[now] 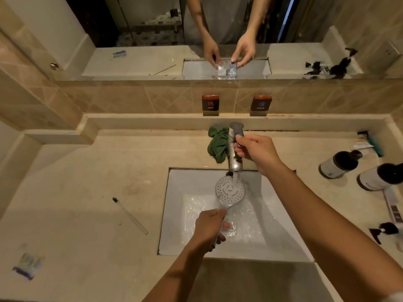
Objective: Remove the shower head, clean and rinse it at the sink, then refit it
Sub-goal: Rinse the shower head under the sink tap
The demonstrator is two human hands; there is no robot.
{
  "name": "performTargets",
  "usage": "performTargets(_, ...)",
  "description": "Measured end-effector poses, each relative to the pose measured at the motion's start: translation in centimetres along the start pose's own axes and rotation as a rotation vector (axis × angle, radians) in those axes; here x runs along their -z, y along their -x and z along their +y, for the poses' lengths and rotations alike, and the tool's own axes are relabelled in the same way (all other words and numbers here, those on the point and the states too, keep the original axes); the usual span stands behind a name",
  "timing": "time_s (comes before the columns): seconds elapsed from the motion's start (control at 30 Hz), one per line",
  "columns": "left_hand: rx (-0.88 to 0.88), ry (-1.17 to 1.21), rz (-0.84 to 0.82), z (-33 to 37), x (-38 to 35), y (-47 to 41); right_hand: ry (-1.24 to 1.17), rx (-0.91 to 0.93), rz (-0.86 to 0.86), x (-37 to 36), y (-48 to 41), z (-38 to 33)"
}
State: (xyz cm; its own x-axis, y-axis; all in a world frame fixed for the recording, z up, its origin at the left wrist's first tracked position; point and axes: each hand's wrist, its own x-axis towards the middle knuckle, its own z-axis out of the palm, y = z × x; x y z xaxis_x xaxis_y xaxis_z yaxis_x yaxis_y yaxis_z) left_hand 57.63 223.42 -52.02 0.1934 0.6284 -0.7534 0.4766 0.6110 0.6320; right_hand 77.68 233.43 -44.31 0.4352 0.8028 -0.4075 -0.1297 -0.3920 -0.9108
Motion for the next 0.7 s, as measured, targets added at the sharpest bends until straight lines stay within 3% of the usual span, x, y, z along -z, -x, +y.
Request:
performTargets(0.33,-0.048,0.010,0.028,-0.2,-0.2,-0.4,-0.097,0.011,0.069,-0.2,1.3,4.3)
performTargets(0.57,-0.065,0.033,0.021,0.2,0.2,-0.4,0.017,0.001,0.102,0.3,2.9,6.3)
performTargets(0.7,-0.071,-0.005,0.022,0.1,0.4,-0.3,0.216,-0.057,0.114,2.1,5.3,10.4)
